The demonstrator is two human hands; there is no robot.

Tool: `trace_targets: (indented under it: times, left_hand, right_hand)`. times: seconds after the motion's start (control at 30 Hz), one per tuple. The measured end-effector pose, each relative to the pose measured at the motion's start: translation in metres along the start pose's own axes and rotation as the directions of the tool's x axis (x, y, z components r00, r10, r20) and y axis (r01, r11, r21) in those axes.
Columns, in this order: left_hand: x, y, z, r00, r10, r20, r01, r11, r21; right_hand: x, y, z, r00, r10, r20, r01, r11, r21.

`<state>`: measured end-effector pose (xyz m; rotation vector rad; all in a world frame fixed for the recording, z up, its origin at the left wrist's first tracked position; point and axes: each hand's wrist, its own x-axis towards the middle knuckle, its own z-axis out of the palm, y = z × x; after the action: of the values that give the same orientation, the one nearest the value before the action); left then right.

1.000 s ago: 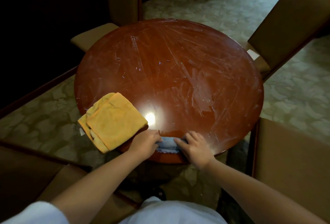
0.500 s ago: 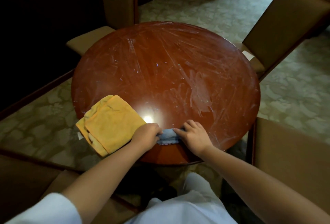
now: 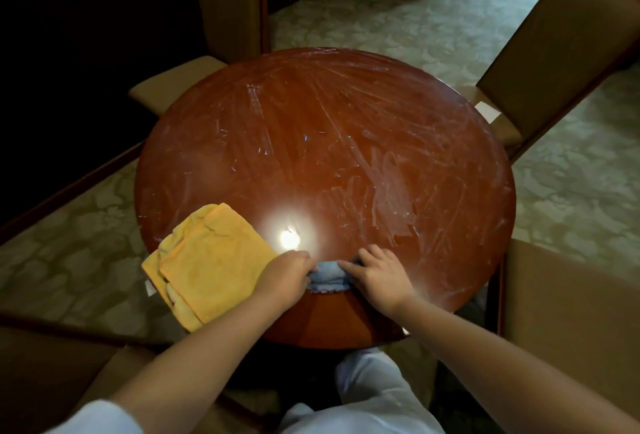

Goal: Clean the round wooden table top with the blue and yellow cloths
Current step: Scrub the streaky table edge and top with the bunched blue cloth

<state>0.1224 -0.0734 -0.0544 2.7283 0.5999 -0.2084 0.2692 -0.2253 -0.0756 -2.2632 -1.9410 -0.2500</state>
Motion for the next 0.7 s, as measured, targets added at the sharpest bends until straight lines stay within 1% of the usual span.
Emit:
trace_targets:
  times: [0.07, 0.13, 0.2, 0.3, 0.37, 0.4, 0.47, 0.53, 0.6, 0.63, 0.7]
  left_hand:
    - [0.014, -0.002, -0.01, 0.999, -0.028, -0.022, 0.028, 1.0, 0.0]
    - [0.025, -0.004, -0.018, 0.999, -0.043, 0.012, 0.043, 0.999, -0.013]
    - [0.027, -0.006, -0.019, 0.998, -0.013, 0.067, 0.015, 0.999, -0.029]
    - [0.018, -0.004, -0.012, 0.988, 0.066, 0.139, -0.059, 0.997, -0.053]
    - [0.018, -0.004, -0.011, 0.978, 0.089, 0.187, -0.083, 0.996, -0.042]
    - [0.022, -0.005, -0.013, 0.977, 0.073, 0.202, -0.066, 0.997, -0.039]
    - [0.037, -0.01, -0.02, 0.984, 0.033, 0.176, -0.03, 0.999, -0.022]
    - [0.051, -0.012, -0.025, 0.995, -0.001, 0.096, 0.0, 1.0, 0.02]
    - [0.057, -0.009, -0.026, 0.998, -0.037, 0.05, 0.035, 0.998, 0.046]
    - [0.056, -0.007, -0.026, 0.998, -0.04, 0.051, 0.037, 0.998, 0.058]
    - [0.046, -0.003, -0.024, 0.994, -0.012, 0.111, 0.002, 0.996, 0.085]
  right_hand:
    - [0.018, 0.005, -0.002, 0.998, 0.04, 0.045, -0.04, 0.999, -0.007]
    - [0.025, 0.005, -0.004, 0.992, 0.063, 0.112, -0.066, 0.997, 0.026]
    - [0.016, 0.002, -0.006, 0.989, 0.03, 0.147, -0.039, 0.997, 0.062]
    - [-0.009, -0.005, -0.01, 0.987, -0.016, 0.158, 0.0, 0.995, 0.1]
    - [-0.009, 0.0, -0.01, 0.986, -0.048, 0.158, 0.035, 0.996, 0.081]
    - [-0.001, 0.005, -0.009, 0.987, -0.059, 0.153, 0.052, 0.998, 0.046]
    - [0.021, 0.015, -0.007, 0.988, -0.041, 0.148, 0.045, 0.999, -0.029]
    - [0.044, 0.019, -0.006, 0.982, 0.037, 0.184, -0.025, 0.997, -0.067]
    - [0.056, 0.017, -0.006, 0.962, 0.129, 0.24, -0.115, 0.991, -0.074]
    - [0.056, 0.015, -0.008, 0.956, 0.146, 0.254, -0.135, 0.989, -0.06]
    - [0.044, 0.008, -0.012, 0.963, 0.103, 0.249, -0.108, 0.994, 0.007]
